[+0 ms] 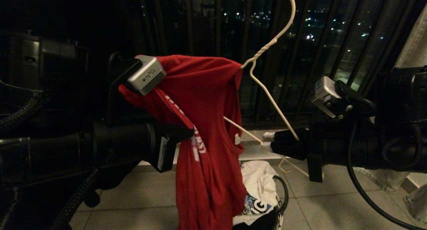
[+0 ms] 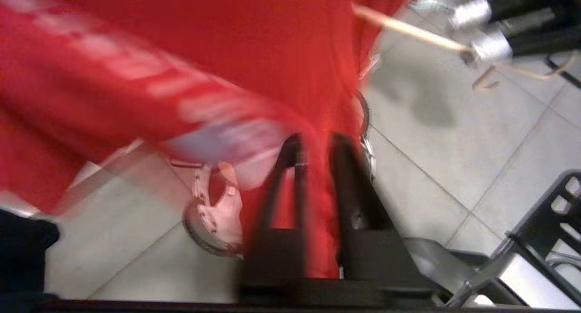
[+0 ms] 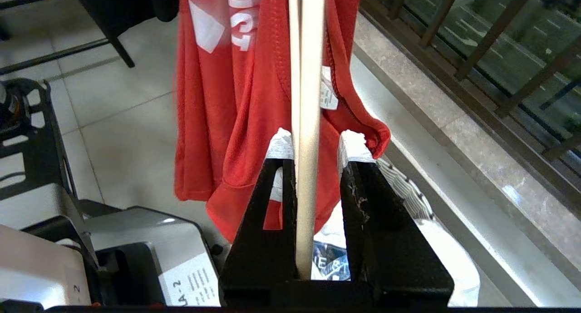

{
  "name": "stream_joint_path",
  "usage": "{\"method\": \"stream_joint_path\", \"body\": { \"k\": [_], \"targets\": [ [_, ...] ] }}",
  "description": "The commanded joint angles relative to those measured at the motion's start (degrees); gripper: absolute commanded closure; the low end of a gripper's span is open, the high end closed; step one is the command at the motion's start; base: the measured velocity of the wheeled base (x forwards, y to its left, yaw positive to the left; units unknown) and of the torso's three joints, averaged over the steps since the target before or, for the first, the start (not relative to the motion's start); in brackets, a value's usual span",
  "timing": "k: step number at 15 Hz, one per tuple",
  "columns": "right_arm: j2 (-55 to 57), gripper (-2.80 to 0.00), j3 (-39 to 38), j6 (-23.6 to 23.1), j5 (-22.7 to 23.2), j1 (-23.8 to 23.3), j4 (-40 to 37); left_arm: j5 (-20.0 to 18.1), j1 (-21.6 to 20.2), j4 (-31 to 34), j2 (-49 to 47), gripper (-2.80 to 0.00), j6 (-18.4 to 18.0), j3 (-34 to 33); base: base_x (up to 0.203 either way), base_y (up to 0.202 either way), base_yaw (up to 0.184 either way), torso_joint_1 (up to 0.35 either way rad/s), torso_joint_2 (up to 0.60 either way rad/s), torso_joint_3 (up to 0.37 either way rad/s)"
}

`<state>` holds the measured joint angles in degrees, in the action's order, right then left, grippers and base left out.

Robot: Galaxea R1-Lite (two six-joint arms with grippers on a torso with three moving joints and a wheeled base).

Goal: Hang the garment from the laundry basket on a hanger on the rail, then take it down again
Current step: Hang the clothes on the clothes rack

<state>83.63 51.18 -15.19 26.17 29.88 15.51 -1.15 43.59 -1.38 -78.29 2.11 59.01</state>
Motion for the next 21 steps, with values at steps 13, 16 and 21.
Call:
{"method": "stream_joint_path", "body": {
  "k": [13, 16, 21],
  "targets": [
    [0.3, 0.00, 0.3, 0.1, 0.3, -0.7, -0.1, 1.0, -6.0, -0.3, 0.8, -2.80, -0.6, 2.3, 0.000, 0.000, 0.000, 0.000, 0.00, 0.000],
    [0.2, 0.00, 0.8, 0.3, 0.3, -1.0, -0.1, 0.9, -6.8, -0.2, 0.7, -2.25, -0.6, 2.5, 0.000, 0.000, 0.000, 0.000, 0.00, 0.000],
    [0.2, 0.00, 1.4, 0.4, 0.4, -1.9, -0.1, 1.3, -7.6, -0.6, -0.7, 0.00, -0.6, 2.8, 0.000, 0.000, 0.000, 0.000, 0.00, 0.000]
  ]
}}
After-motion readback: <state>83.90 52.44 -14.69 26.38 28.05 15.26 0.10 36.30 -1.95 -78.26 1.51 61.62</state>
